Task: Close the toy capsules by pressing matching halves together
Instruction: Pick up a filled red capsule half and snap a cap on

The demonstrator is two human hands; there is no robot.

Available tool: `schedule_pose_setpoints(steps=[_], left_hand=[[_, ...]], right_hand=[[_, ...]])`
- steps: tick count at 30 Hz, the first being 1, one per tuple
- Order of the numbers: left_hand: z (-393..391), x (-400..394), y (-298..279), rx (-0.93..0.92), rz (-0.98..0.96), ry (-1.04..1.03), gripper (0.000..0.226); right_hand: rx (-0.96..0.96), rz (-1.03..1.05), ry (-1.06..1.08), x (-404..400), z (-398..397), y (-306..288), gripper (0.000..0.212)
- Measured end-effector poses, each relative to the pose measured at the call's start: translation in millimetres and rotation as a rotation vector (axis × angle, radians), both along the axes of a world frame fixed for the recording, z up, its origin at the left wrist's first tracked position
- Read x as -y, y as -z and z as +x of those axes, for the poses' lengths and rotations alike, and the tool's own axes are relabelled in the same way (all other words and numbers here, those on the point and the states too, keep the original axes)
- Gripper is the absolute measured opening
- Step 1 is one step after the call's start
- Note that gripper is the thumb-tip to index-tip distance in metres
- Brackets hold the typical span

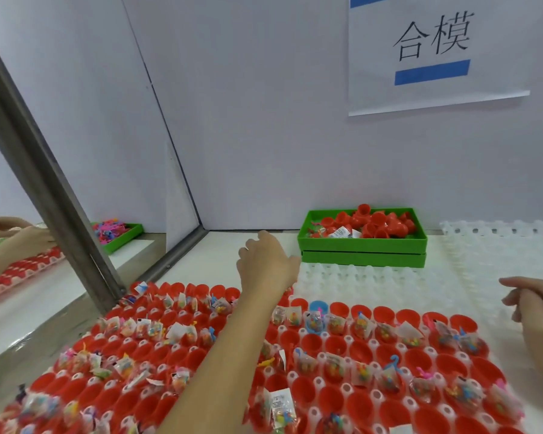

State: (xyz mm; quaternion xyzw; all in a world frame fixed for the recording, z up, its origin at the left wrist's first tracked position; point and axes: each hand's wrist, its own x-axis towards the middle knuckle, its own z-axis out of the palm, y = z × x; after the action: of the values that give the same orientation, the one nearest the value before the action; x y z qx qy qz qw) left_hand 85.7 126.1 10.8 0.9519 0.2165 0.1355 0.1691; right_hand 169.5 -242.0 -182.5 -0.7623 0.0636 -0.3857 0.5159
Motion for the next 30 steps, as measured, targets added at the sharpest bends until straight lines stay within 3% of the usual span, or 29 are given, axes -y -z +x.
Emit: schedule_pose_setpoints(steps=[7, 13, 18, 23, 30], left_hand=[[18, -14, 23, -0.433, 0.041, 0.082, 0.046], [26, -12, 28, -0.369, 0.01, 0.095, 0.027], [25, -11, 30, -0.333, 0.034, 0.068, 0.022], [23, -5, 29, -0.306, 0.093, 0.041, 0.017], [21, 2, 24, -0.252, 0.179, 0.034, 0.019]], right_hand=[[-0.21, -0.085, -0.032, 55, 69, 78, 0.042], [-0.278, -0.159, -0.086, 75, 80, 101, 0.038], [-0.178, -0.065, -0.061, 35, 35, 52, 0.041], [-0.096, -0.015, -0.051, -10, -24, -22, 0.029], [-0.012, 0.039, -0.152, -43, -73, -80, 0.03]])
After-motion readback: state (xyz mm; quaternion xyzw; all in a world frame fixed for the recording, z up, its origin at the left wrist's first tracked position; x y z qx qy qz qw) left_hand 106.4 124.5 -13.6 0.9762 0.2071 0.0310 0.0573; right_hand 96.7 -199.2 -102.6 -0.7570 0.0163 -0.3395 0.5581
